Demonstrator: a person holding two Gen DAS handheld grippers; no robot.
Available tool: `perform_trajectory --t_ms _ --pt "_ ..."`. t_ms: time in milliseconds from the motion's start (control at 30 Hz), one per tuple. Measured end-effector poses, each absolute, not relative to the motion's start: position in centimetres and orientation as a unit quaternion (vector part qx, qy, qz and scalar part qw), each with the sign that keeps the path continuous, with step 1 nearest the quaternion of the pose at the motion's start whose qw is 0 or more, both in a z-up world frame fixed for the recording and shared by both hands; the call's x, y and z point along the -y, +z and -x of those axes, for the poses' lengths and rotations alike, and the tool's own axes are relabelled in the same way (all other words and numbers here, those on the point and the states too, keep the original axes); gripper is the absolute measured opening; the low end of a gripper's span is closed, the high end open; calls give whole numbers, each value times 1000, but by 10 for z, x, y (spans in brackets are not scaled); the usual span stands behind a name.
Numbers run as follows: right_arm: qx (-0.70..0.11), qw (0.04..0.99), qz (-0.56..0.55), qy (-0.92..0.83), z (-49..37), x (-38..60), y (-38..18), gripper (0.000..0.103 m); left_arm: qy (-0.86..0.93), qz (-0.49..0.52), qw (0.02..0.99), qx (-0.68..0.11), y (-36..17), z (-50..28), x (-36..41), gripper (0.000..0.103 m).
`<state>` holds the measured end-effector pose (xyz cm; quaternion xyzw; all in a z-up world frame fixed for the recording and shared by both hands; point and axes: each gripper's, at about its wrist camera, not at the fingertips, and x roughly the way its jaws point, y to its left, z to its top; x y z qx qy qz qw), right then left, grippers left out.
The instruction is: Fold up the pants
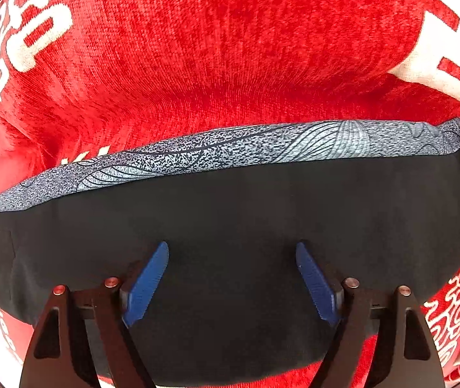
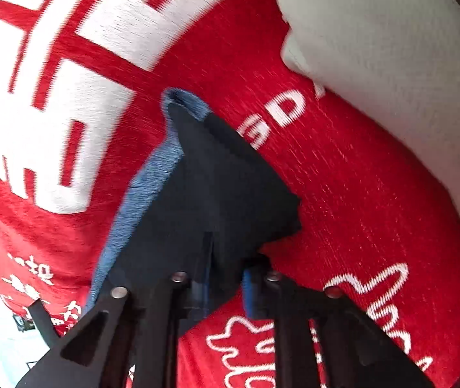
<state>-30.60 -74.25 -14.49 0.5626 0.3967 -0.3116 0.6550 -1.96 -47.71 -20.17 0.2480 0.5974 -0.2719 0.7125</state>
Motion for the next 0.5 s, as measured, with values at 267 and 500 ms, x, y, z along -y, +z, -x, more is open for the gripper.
perform_trajectory --t_ms 267,500 --pt "-431 691 -490 -311 287 725 -112 14 -300 -280 700 -585 -210 56 488 84" --pt "-440 663 -479 -369 301 724 -91 30 -299 -248 722 -573 -188 33 478 86"
